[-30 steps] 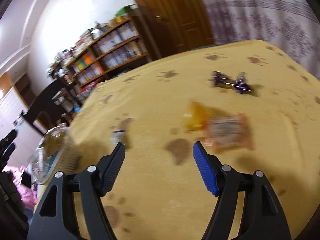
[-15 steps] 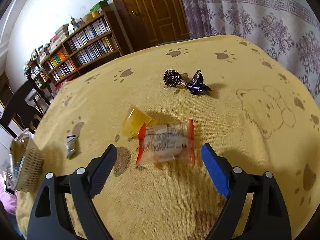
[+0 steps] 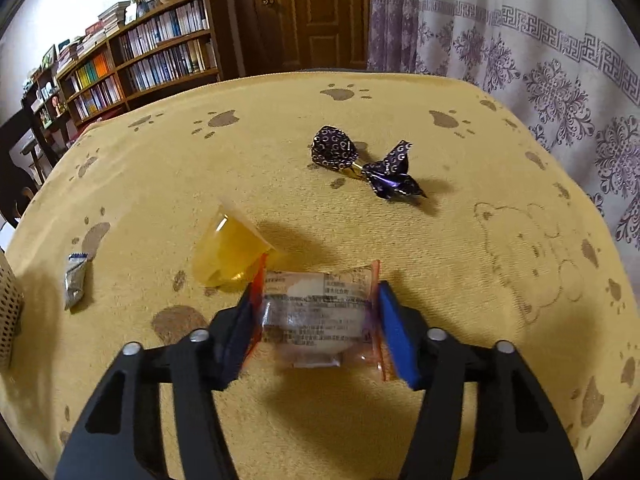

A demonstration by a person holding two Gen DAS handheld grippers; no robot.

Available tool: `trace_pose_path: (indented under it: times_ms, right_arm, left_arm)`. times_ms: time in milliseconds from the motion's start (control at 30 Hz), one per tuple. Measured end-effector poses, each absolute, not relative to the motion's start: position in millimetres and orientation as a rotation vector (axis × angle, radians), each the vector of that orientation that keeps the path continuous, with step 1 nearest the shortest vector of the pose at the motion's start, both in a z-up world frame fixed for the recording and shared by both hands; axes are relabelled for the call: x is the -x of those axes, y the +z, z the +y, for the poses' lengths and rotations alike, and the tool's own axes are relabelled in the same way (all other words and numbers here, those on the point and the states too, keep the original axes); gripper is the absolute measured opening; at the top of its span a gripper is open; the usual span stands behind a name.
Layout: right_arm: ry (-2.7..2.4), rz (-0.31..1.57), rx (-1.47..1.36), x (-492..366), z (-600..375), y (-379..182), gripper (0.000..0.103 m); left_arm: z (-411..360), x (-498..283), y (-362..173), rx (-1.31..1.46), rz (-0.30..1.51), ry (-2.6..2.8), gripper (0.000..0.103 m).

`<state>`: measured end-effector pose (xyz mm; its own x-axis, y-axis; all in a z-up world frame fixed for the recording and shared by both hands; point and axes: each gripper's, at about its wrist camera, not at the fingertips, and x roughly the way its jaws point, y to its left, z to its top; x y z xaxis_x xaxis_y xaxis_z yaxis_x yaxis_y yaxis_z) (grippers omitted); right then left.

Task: Organize snacks
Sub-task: 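Move the right tool to the table and grasp the orange-edged clear packet, then grasp the yellow jelly cup with the left tool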

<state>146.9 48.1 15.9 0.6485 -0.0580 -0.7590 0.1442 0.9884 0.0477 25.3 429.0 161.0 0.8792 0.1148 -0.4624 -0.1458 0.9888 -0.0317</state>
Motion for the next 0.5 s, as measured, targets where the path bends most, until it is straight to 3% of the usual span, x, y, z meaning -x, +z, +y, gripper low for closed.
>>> trace_pose_path:
  times_ms: [167,500]
  right_arm:
    - [-0.114,0.848,-0.114,-135,38,18,0.049]
    - [-0.16,0.787,-0.189,-114,0,27,0.049]
  left_arm:
    - [412,-30,160,0.043,0.486,0.107,0.099]
    - [346,-49,150,-0.039,0.521,-0.003,0.099]
